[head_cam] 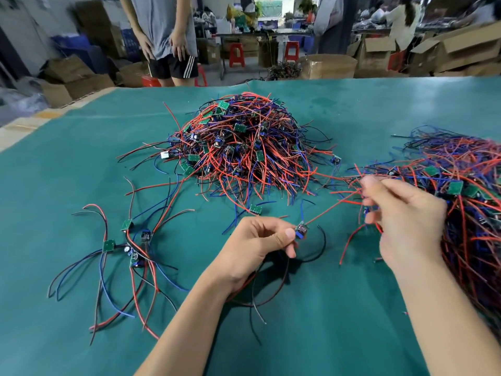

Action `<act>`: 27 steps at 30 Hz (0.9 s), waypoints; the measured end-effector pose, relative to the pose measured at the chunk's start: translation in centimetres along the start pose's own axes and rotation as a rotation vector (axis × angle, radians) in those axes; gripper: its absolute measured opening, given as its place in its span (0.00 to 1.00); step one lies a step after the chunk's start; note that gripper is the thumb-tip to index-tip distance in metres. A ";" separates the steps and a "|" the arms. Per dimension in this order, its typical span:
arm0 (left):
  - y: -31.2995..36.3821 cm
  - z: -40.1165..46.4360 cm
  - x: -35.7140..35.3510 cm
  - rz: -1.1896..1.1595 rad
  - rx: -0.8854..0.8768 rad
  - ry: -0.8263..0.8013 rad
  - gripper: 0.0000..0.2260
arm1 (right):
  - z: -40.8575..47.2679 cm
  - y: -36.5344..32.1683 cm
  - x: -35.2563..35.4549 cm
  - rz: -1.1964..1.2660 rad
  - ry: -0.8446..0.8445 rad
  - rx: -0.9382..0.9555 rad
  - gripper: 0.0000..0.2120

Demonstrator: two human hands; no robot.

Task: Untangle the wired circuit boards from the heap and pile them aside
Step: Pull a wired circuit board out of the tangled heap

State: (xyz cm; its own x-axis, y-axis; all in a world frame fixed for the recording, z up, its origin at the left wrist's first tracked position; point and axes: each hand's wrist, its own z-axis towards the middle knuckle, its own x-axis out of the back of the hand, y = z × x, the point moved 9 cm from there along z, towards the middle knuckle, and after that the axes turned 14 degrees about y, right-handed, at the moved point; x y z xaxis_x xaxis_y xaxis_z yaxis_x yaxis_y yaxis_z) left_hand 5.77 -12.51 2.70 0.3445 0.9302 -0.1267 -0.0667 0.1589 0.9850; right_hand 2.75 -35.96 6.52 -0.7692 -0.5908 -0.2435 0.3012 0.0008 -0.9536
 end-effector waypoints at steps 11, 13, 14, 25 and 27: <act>-0.7 0.6 0.8 -0.129 0.051 0.085 0.07 | -7.8 3.1 -6.6 -0.187 -0.578 -0.201 0.17; -0.4 0.4 0.6 -0.084 0.022 0.053 0.08 | -8.7 3.5 -7.1 -0.180 -0.628 -0.222 0.16; -0.3 0.4 0.5 -0.064 0.012 0.044 0.09 | -8.5 3.5 -7.0 -0.161 -0.610 -0.250 0.17; -0.2 0.3 0.2 0.031 -0.016 0.011 0.10 | -4.5 2.2 -4.4 -0.069 -0.279 -0.130 0.12; -0.6 0.3 0.2 0.052 -0.004 0.014 0.09 | -3.0 1.9 -3.1 -0.008 -0.175 -0.123 0.11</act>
State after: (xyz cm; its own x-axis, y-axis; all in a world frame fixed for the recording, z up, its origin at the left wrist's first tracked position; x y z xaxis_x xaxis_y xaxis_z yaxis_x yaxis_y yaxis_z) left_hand 6.14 -12.56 2.15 0.3274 0.9418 -0.0765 -0.0877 0.1109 0.9900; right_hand 4.01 -31.68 4.90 -0.6584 -0.7224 -0.2111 0.2159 0.0874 -0.9725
